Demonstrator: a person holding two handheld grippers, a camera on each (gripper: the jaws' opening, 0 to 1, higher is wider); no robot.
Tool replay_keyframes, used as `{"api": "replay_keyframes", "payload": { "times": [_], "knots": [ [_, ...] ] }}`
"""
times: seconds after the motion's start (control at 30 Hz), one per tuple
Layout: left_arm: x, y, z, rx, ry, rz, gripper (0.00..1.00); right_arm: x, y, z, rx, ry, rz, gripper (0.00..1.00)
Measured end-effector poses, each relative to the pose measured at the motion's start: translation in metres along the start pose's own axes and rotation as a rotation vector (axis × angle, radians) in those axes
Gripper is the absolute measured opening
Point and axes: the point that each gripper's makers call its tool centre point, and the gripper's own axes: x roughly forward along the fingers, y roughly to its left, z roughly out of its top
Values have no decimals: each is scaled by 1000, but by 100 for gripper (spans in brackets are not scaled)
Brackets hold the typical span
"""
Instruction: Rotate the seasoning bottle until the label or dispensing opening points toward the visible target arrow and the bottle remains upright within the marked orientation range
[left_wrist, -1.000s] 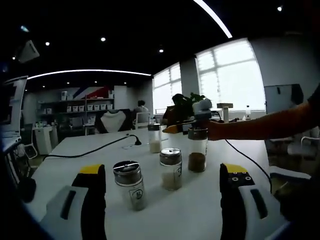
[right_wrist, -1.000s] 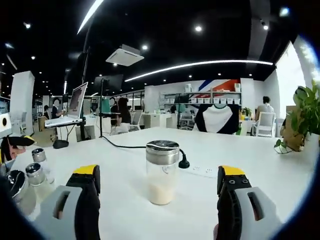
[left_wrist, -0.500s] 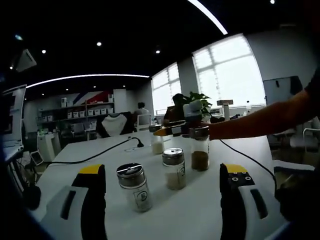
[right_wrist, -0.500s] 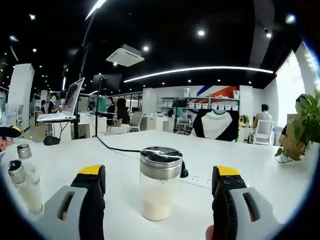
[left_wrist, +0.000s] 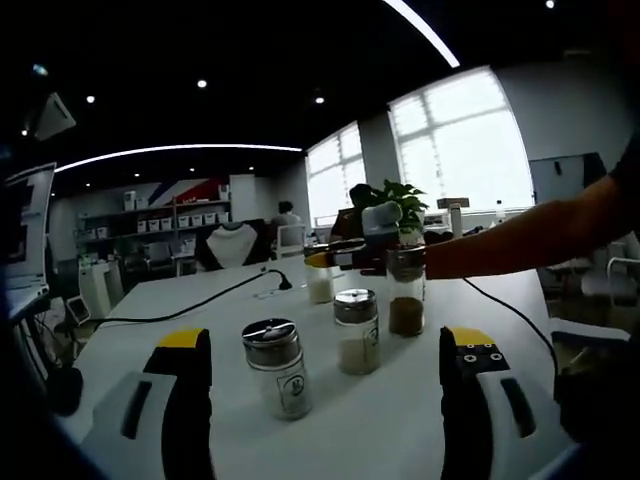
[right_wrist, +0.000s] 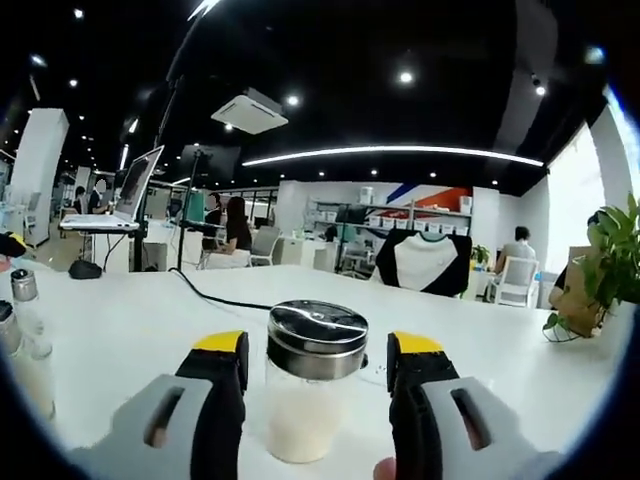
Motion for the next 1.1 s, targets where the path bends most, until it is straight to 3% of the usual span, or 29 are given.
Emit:
{"api": "replay_keyframes", "payload": {
  "times": [0.1,0.13,0.33,0.5,0.63,0.8,1.1],
  "knots": [
    [0,1,0,-7,-3,-2,100,0,8,1,33,-12,24,40],
    [1,1,-2,-8,-2,-3,100,-1,5,0,64,-17,-6,39],
    [4,1,-7,-20,14,-6,100,-2,9,0,75,-6,8,38],
    [5,1,-7,-28,13,-2,100,-3,8,0,88,16,-22,37],
    [6,3,-9,-40,19,3,100,-4,8,2,27,23,-16,37],
    [6,4,-8,-41,17,6,100,-10,5,6,70,21,-34,37],
    [5,3,-6,-44,8,6,100,-30,-4,20,65,-4,-57,37]
  ]
}}
